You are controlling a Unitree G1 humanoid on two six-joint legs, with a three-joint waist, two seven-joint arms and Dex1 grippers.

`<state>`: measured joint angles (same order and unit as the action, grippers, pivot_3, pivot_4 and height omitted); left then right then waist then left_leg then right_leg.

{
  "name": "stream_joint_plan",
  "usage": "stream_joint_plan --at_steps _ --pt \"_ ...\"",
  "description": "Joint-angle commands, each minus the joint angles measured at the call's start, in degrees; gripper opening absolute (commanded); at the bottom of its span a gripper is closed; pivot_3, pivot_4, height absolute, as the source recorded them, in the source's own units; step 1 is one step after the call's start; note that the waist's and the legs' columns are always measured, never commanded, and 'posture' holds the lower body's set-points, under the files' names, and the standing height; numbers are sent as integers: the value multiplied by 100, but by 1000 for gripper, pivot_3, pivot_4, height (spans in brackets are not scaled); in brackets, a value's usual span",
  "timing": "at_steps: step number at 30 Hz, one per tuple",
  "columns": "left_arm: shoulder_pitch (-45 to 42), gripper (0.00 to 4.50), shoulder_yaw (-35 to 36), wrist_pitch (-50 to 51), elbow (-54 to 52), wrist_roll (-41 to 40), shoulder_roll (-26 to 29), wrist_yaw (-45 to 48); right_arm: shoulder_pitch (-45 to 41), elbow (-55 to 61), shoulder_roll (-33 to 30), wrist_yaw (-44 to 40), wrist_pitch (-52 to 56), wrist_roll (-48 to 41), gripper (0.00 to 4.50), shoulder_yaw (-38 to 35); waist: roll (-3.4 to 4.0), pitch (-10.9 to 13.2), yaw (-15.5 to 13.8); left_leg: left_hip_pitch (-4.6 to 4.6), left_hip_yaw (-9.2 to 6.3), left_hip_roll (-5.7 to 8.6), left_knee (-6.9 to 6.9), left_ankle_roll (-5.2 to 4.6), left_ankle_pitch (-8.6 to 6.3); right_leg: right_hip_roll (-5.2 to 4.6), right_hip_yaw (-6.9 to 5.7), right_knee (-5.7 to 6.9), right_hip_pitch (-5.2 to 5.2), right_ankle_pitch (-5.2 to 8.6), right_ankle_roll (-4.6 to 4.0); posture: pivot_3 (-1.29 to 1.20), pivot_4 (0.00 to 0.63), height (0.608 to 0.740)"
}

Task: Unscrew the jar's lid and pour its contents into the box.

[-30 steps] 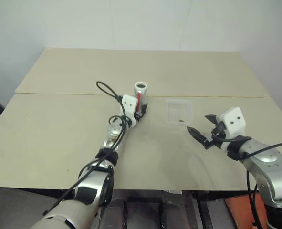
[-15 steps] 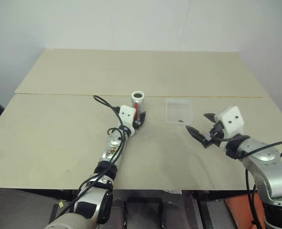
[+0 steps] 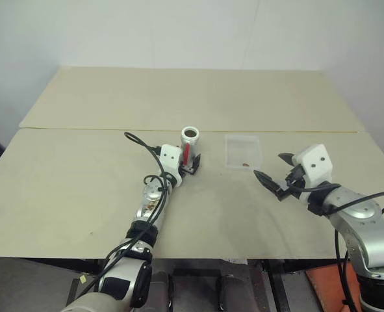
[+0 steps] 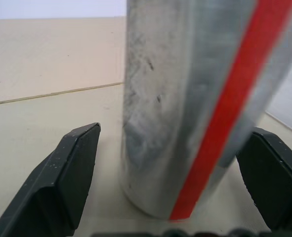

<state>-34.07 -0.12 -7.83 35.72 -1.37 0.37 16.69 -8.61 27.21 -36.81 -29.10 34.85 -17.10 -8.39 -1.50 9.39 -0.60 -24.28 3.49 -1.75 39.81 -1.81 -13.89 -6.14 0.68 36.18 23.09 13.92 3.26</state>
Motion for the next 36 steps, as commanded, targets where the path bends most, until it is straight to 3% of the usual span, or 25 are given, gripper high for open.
stream_joint_plan --at_steps 1,11,13,17,21,26,31,36 --pt "404 4470 -182 407 -941 165 118 -100 -120 48 -27 -49 -231 81 4500 49 1 -1 19 2 -3 -2 -1 0 0 0 2 0 0 0 0 0 150 740" --pt "2038 4470 -234 2202 -4542 -321 541 241 -220 -118 -4 -186 -349 118 4500 118 2 -1 15 4 -18 -5 -1 0 -1 0 11 3 3 -2 -1 0 150 740" --pt "2346 4470 -156 2376 -5277 -783 828 682 -235 -190 -71 -293 -430 121 4500 110 3 -2 17 6 -17 -7 -3 0 -1 0 11 4 3 -2 -1 0 150 740" --pt "2946 4470 310 2505 -6296 -1691 1976 1868 -77 -465 -477 -1028 -1035 -38 4500 -276 11 -6 18 9 -15 -10 -2 0 -1 0 12 5 2 -2 -3 0 150 740" --pt "3582 4470 1096 2583 -6596 -2510 2865 2639 200 -792 -965 -1962 -1684 -331 4500 -794 15 -9 15 15 -12 -11 -4 -2 -2 0 13 -1 -4 -1 -4 0 150 740" --pt "4491 4470 2181 2595 -6813 -3763 3539 3650 610 -1139 -1640 -3482 -2302 -905 4500 -1464 16 -8 25 23 -7 -18 -5 -4 -4 1 13 -1 -9 1 -7 0 150 740" --pt "4719 4470 2274 2490 -6884 -3910 3529 3668 734 -1219 -1892 -3916 -2229 -1127 4500 -1636 16 -8 11 102 0 -20 -11 -4 -7 1 12 -17 -86 6 -14 0 150 740" --pt "4766 4470 2042 2535 -6973 -3897 3555 3631 956 -949 -2092 -3882 -1780 -1109 4500 -1630 16 -8 10 102 4 -21 -10 -3 -7 1 19 -13 -84 10 -20 0 150 740"
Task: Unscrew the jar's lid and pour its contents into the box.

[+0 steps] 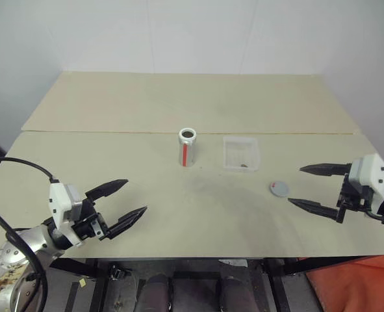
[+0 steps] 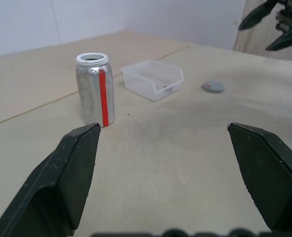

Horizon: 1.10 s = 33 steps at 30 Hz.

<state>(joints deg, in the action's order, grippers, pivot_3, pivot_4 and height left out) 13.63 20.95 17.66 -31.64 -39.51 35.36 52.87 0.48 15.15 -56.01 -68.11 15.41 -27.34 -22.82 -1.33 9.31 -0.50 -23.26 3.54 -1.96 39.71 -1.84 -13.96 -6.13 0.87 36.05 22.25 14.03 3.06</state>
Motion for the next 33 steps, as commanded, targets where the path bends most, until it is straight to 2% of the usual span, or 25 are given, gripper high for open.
stream_joint_plan --at_steps 1,6,10,15,18,23,28,33 --pt "11 4470 -55 12 -248 -133 95 52 105 321 -186 30 211 -94 4500 -216 0 0 -1 0 0 0 0 0 0 0 0 0 0 -1 1 0 150 740" --pt "-246 4470 -235 159 -132 -119 259 -2 343 511 -132 135 689 -359 4500 -374 0 0 -13 -1 0 0 0 0 0 1 0 -1 0 0 1 0 150 740" --pt "-223 4470 -12 424 -50 -313 615 184 416 895 74 534 787 -322 4500 -255 0 0 -1 -1 -1 -1 -2 0 0 2 1 0 2 1 0 0 150 740" --pt "-242 4470 17 514 181 -263 949 443 548 1290 562 940 816 -328 4500 146 0 0 2 -3 2 -2 -8 0 0 3 2 -2 10 3 -1 0 150 740" --pt "-94 4470 167 545 266 -295 1060 605 421 1397 904 1195 871 -269 4500 658 -3 1 11 -4 2 -3 -8 0 0 3 2 -5 9 3 -1 0 150 740" --pt "120 4470 453 844 5 -506 1061 353 145 1595 1240 1468 883 -212 4500 1280 -2 2 32 -7 2 -8 -12 1 -1 2 4 -2 20 7 -10 0 150 740" --pt "204 4470 614 1028 -26 -524 1169 303 34 1743 1495 1738 962 -166 4500 1629 -2 2 2 -8 2 -6 -16 1 -1 -1 3 -6 20 7 -7 0 150 740" --pt "766 4470 1120 1109 -370 -538 1129 261 -14 1812 1457 1738 980 -185 4500 1765 -4 2 18 -10 6 -6 -26 2 -1 -3 5 -8 30 8 -11 0 150 740"
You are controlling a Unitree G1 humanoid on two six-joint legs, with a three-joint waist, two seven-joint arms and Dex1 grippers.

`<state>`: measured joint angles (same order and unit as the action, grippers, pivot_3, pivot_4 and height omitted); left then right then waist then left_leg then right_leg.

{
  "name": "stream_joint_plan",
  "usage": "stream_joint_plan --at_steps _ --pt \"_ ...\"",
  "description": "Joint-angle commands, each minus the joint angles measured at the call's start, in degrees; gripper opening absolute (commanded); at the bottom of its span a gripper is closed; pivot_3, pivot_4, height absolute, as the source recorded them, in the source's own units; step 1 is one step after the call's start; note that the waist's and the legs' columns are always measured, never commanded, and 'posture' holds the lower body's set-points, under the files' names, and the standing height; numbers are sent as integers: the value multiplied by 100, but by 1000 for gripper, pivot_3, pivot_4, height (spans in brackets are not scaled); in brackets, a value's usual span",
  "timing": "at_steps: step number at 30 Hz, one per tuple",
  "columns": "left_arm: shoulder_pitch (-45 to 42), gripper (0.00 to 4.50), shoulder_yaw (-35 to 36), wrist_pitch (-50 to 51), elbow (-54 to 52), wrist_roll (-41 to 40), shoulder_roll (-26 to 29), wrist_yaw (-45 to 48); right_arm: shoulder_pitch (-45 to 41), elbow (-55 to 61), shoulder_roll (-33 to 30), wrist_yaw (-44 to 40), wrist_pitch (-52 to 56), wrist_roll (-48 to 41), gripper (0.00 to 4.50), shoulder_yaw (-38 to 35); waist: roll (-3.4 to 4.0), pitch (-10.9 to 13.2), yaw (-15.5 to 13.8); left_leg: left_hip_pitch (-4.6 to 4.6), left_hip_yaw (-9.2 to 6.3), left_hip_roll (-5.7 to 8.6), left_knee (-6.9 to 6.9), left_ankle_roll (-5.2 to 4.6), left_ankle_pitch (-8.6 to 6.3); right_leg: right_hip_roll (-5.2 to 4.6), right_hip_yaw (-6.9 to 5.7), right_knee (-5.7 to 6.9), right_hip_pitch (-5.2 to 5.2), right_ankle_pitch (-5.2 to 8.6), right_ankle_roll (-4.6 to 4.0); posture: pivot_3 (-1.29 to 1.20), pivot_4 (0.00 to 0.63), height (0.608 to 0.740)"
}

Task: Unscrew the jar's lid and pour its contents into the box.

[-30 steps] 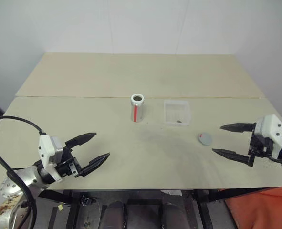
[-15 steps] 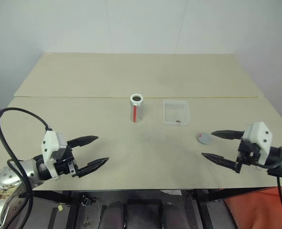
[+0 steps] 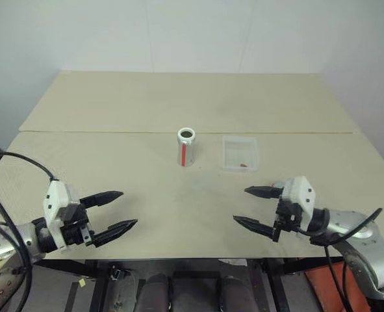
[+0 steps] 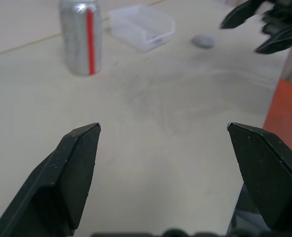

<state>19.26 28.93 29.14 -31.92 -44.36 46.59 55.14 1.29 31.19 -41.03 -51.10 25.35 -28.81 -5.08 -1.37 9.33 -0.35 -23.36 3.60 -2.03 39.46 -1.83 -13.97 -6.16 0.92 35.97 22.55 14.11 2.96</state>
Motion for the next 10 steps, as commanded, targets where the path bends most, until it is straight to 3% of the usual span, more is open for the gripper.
stream_joint_plan --at_steps 1,10 --pt "282 4470 343 -65 -397 -51 -52 0 -162 205 -29 68 24 -45 4500 27 0 0 4 1 1 0 -5 0 0 -2 0 -3 -1 0 0 0 150 740" --pt "391 4470 -104 -202 -485 59 -478 -162 -216 387 6 298 195 -179 4500 17 0 0 -27 2 3 4 -11 1 1 -3 0 -4 3 5 -10 0 150 740"
